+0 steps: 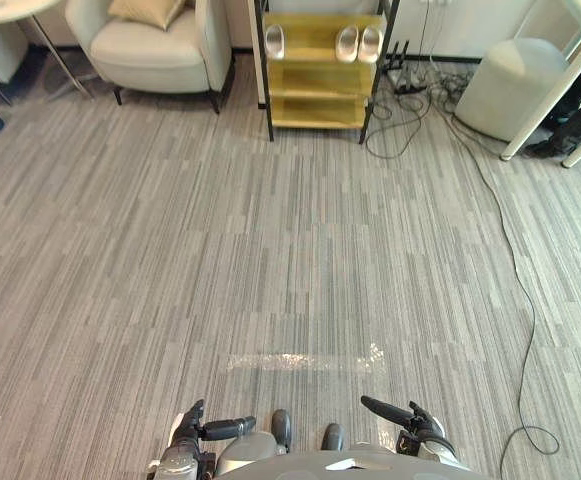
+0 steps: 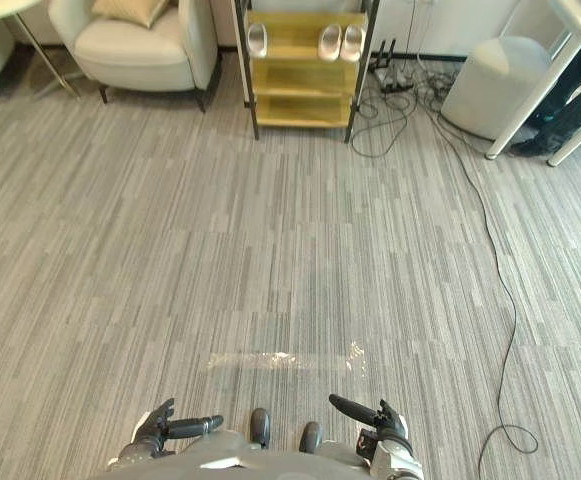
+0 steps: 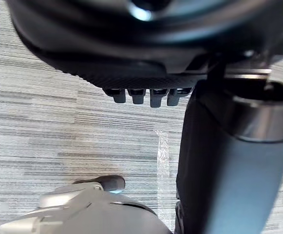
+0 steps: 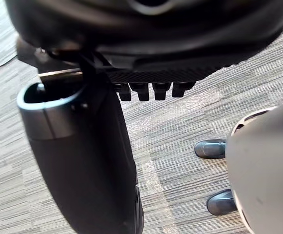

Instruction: Organize the slippers on the shoe rack

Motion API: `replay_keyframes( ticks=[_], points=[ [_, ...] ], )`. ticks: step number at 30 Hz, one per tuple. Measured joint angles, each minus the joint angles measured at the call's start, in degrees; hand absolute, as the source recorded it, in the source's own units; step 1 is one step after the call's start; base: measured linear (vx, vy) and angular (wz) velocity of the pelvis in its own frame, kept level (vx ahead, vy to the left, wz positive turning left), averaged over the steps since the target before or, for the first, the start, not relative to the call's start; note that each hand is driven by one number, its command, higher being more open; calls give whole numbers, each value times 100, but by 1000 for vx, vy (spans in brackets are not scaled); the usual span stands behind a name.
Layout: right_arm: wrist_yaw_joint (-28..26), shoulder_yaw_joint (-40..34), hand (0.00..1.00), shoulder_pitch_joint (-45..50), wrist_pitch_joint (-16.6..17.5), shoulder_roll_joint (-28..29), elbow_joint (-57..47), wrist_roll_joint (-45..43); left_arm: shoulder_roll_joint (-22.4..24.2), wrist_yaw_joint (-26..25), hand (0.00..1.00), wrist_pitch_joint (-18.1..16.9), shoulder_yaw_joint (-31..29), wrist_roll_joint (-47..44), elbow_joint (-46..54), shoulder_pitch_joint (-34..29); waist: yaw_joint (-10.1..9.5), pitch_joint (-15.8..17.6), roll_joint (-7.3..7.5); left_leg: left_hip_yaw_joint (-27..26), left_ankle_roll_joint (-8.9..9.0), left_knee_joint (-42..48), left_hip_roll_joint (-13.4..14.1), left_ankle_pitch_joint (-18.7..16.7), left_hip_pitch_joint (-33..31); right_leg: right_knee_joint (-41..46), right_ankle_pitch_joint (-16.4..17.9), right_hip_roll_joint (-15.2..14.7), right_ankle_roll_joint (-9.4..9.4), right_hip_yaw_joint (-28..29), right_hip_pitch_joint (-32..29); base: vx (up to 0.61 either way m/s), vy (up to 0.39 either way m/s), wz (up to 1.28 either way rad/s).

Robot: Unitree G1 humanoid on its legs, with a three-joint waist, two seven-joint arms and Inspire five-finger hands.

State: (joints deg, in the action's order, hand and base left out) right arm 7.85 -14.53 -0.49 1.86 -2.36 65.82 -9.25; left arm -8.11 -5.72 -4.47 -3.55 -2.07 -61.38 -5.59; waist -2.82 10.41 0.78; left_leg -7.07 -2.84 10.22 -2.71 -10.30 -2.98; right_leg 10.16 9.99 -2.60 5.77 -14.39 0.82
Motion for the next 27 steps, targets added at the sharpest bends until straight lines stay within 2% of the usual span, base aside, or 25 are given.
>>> replay_keyframes(
  ticks=[1, 2, 3, 6, 9, 11, 12, 13, 14, 15, 16, 17, 18, 19, 20, 21, 23, 24, 26, 27],
  points=[
    [0, 2, 100, 5, 0, -16, -15, -3, 4, -3, 100, 1, 11, 1, 16, 5, -6, 3, -15, -8, -30, 112, 9, -85, -1, 457, 148, -72, 106, -19, -176, 121, 146, -6],
    [-4, 6, 100, 8, 3, -41, -74, -64, -20, -8, 100, 1, 70, 1, 25, 24, 2, 6, -29, 5, -74, 278, 5, -253, 2, 1652, 337, -286, 181, -142, -660, 165, 160, -1],
    [-2, 2, 100, 21, 11, -29, -212, -217, -64, -6, 100, 6, 116, 3, 23, 48, 22, 19, 2, 20, -171, 457, -40, -439, 63, 3035, 358, -606, 49, -326, -1248, 195, 160, 2],
    [-4, -6, 100, 1, 34, -29, -266, -242, -100, -34, 100, 94, 115, 4, 13, 95, 59, 83, 54, 154, -250, 502, -94, -677, 430, 4167, 568, -838, -172, -411, -1672, 268, 101, 18],
    [-7, 3, 100, -86, 84, -48, -272, -234, -48, -54, 100, 110, 111, 8, -6, 168, 161, 161, -28, 496, -235, -1, 36, -687, 1080, 3796, 793, -785, -327, -848, -1781, 432, 17, 56],
    [-12, 6, 100, -209, 121, -117, -408, -231, 64, -66, 100, 113, 109, 10, -6, 271, 170, 260, -201, 682, -110, -361, 293, -746, 1450, 2951, 723, -577, -338, -1070, -2301, 432, -50, 48],
    [-10, 0, 100, -266, 122, -145, -455, -231, 77, -64, 100, 113, 111, 17, -7, 286, 191, 299, -230, 786, 37, -421, 394, -825, 1560, 2400, 451, -460, -356, -1055, -2613, 607, -150, 59],
    [-9, 4, 100, -261, 135, -141, -487, -224, 53, -61, 100, 113, 100, 21, -15, 303, 196, 309, -158, 806, 278, -409, 437, -961, 1734, 1879, 18, -370, -548, -987, -2761, 647, -182, 43],
    [-9, 6, 100, -254, 135, -131, -486, -222, 43, -63, 100, 114, 94, 21, -19, 280, 191, 290, -122, 809, 349, -395, 439, -1002, 1794, 1775, -97, -347, -617, -978, -2775, 600, -199, 40],
    [-8, -11, 100, -218, 116, -86, -474, -233, 15, -68, 100, 114, 39, 30, -49, 210, 202, 251, -45, 888, 515, -243, 462, -1104, 1874, 1717, -743, -334, -940, -886, -2719, 559, -205, 41],
    [-5, -57, 100, -278, 111, -80, -472, -218, 69, -80, 100, 109, -24, 50, -96, 286, 220, 272, -156, 930, 636, 362, 639, -1100, 1753, 1820, -625, -234, -1106, -997, -2574, 572, -217, 44],
    [-6, -45, 100, -298, 154, -80, -491, -206, 130, -67, 100, 102, -42, 46, -65, 314, 186, 290, -226, 886, 783, 1266, 732, -902, 1363, 1608, -498, -96, -1104, -1052, -2349, 699, -260, 23],
    [-8, -22, 100, -304, 169, -73, -495, -208, 138, -55, 100, 87, -112, 46, -53, 316, 168, 308, -253, 881, 761, 1746, 772, -717, 1132, 1497, -461, -31, -1104, -1055, -2214, 678, -250, 10],
    [-13, 54, 100, -303, 171, -52, -506, -205, 166, -31, 100, 71, -284, 47, -44, 318, 157, 337, -301, 878, 702, 2763, 852, -171, 716, 1224, -383, 90, -1081, -1080, -1867, 777, -299, 18],
    [-10, 83, 100, -286, 108, -15, -518, -209, 244, -12, 100, 71, -484, 43, 55, 321, 138, 428, -322, 718, 652, 4153, 1110, -99, 201, 894, -283, 221, -1066, -1127, -1279, 717, -296, 27],
    [3, 96, 100, -233, 112, 49, -546, -211, 250, -10, 100, 64, -665, 17, 186, 322, 43, 524, -244, 356, 601, 5080, 1414, -146, -242, 644, -219, 290, -1080, -1141, -726, 546, -242, 23],
    [38, 108, 100, -207, 119, 158, -651, -222, 193, -13, 100, 16, -708, -75, 432, 325, -68, 596, -103, 3, 568, 5481, 1612, -251, -993, 294, -201, 293, -1087, -1130, -136, 433, -171, 10],
    [46, 108, 100, -212, 127, 179, -675, -227, 186, -14, 100, -8, -707, -94, 493, 325, -92, 594, -80, -67, 561, 5433, 1631, -276, -1208, 171, -198, 299, -1080, -1125, -14, 537, -159, 0],
    [78, 134, 100, -237, 133, 201, -756, -272, 204, -15, 100, -77, -682, -185, 648, 391, -240, 602, -63, -286, 560, 4708, 1574, -372, -1883, -310, -164, 333, -964, -1059, 377, 534, -65, -16],
    [98, 166, 100, -274, 122, 215, -753, -334, 235, -13, 100, -101, -683, -190, 670, 475, -313, 642, -61, -327, 581, 3708, 1385, -421, -2124, -513, -123, 328, -871, -1000, 629, 365, 23, -19]
  ],
)
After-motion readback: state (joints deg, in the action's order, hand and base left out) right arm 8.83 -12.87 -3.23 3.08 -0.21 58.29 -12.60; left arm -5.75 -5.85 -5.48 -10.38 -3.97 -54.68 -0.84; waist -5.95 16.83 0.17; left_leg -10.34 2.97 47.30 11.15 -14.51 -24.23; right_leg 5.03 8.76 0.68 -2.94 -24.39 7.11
